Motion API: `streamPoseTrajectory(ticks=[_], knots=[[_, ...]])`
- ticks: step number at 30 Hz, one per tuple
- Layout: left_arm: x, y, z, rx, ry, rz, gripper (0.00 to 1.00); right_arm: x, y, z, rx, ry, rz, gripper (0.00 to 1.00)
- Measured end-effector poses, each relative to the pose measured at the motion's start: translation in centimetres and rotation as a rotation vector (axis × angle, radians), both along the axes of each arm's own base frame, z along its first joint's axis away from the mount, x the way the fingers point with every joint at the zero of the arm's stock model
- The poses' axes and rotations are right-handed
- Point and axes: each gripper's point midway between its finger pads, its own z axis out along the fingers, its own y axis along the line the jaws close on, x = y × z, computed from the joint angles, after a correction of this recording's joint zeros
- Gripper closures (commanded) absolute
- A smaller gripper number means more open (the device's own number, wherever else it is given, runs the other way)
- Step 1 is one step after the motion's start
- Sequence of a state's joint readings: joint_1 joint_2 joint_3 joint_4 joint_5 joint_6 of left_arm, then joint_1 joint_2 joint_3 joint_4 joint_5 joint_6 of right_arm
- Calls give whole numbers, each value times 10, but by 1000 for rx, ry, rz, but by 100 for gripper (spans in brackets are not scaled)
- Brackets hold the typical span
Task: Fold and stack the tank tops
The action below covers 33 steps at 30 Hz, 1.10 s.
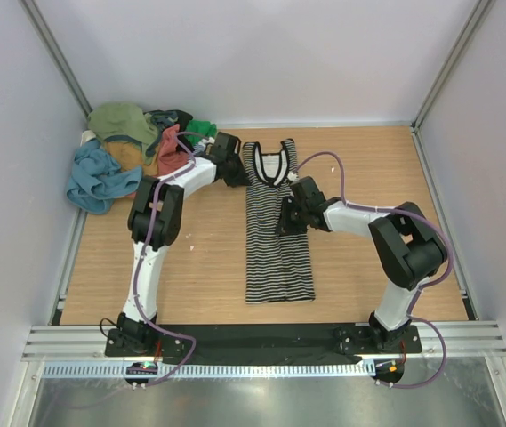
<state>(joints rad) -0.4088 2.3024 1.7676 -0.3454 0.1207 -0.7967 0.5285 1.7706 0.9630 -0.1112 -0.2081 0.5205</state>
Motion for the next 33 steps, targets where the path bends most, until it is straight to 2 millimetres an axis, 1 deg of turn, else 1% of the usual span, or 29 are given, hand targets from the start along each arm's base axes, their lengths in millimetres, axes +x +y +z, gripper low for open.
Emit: streamPoseTrajectory(ticks=[3,5,6,7,8,9,10,11,12,15,17,18,21,22,25,26,27,29,31,32,33], knots=[[2,-1,0,-1,-1,0,84,1,0,0,-5,-3,-2,99],[2,0,0,-1,-1,1,84,2,-1,-1,-12,-6,-8,99],[2,0,0,-1,-1,2,81,3,-2,-1,-14,-7,-11,98],[3,1,0,-1,-1,3,79,3,-2,-1,-17,-8,-13,96],[3,1,0,-1,-1,2,77,3,-3,-1,-20,-9,-14,91],[3,1,1,-3,-1,2,73,3,-3,-1,-21,-9,-16,79],[3,1,1,-3,-3,1,66,4,-3,-1,-23,-10,-17,77],[3,2,3,0,-7,-2,64,4,-3,-1,-22,-11,-18,75],[4,2,5,-1,-11,-5,59,4,-3,0,-20,-14,-18,72],[-1,5,11,9,-14,-11,53,5,-3,2,-21,-22,-19,69],[-9,9,18,14,-13,-14,52,5,-5,6,-27,-30,-27,66],[-13,11,23,16,-13,-15,52,5,-6,9,-29,-35,-30,62],[-32,20,46,20,-31,-23,51,5,-9,24,-27,-66,-42,55],[-37,22,54,18,-42,-25,51,4,-11,32,-21,-84,-47,54],[-71,31,79,24,-70,-32,52,-5,-21,50,-17,-124,-68,54],[-81,33,85,27,-82,-35,52,-11,-26,53,-22,-125,-79,54],[-96,33,88,34,-87,-44,53,-17,-31,54,-30,-118,-92,55],[-132,30,91,45,-91,-76,53,-32,-42,49,-65,-91,-120,55],[-172,22,84,62,-80,-127,51,-52,-52,38,-113,-42,-136,52],[-192,19,79,71,-70,-152,48,-64,-56,33,-134,-23,-140,48],[-208,16,73,78,-61,-172,46,-78,-60,27,-153,-2,-142,47]])
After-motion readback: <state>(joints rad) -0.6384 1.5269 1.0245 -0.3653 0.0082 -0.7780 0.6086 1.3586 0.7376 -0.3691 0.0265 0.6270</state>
